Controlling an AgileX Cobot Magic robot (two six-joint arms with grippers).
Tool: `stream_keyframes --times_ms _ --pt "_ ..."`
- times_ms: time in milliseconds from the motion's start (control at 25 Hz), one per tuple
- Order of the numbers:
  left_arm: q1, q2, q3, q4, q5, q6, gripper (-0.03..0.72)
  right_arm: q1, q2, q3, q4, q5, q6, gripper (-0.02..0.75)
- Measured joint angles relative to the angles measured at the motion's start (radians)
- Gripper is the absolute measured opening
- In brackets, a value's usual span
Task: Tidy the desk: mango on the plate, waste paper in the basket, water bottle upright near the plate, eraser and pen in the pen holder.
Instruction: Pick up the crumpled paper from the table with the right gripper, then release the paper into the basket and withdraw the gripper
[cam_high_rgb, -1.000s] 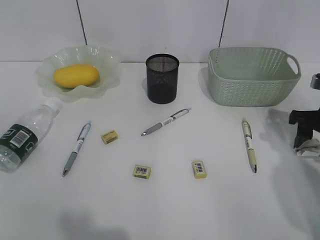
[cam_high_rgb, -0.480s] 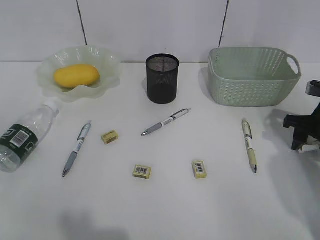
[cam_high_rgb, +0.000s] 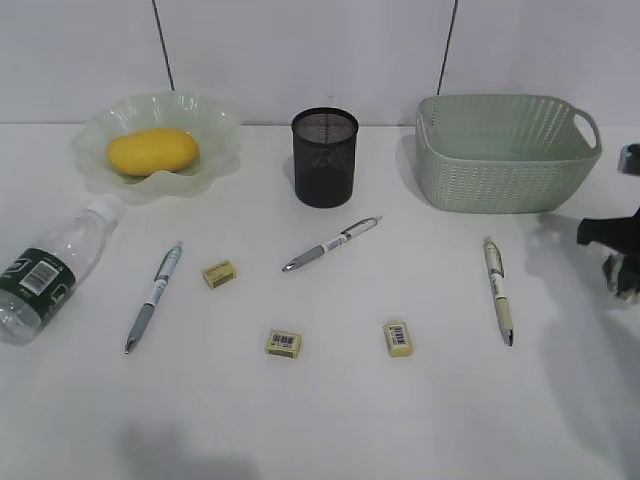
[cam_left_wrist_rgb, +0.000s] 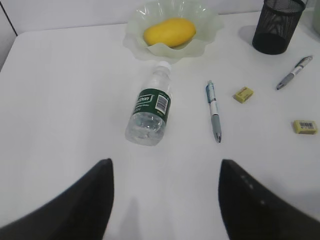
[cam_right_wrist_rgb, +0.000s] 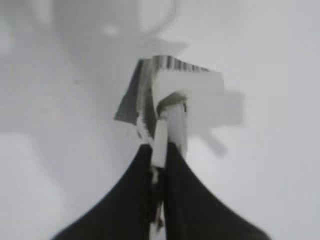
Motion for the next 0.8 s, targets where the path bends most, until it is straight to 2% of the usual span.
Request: stream_keyframes --times_ms 40,120,400,680,800 --pt "0.000 0.000 0.000 0.000 0.000 0.000 0.498 0.000 -0.031 0.000 0.000 0.014 -0.010 0.041" --pt "0.000 0.000 0.000 0.000 0.000 0.000 0.498 0.000 -0.106 0.000 0.008 0.042 -0.040 0.014" --pt "0.000 0.000 0.000 0.000 0.000 0.000 0.498 0.000 -0.346 -0.023 0.119 0.077 -0.142 0.014" --pt "0.000 0.000 0.000 0.000 0.000 0.000 0.498 0.009 -0.365 -0.180 0.355 0.077 -0.349 0.014" --pt "0.000 0.000 0.000 0.000 0.000 0.000 0.498 0.036 -0.317 -0.272 0.396 0.068 -0.389 0.014"
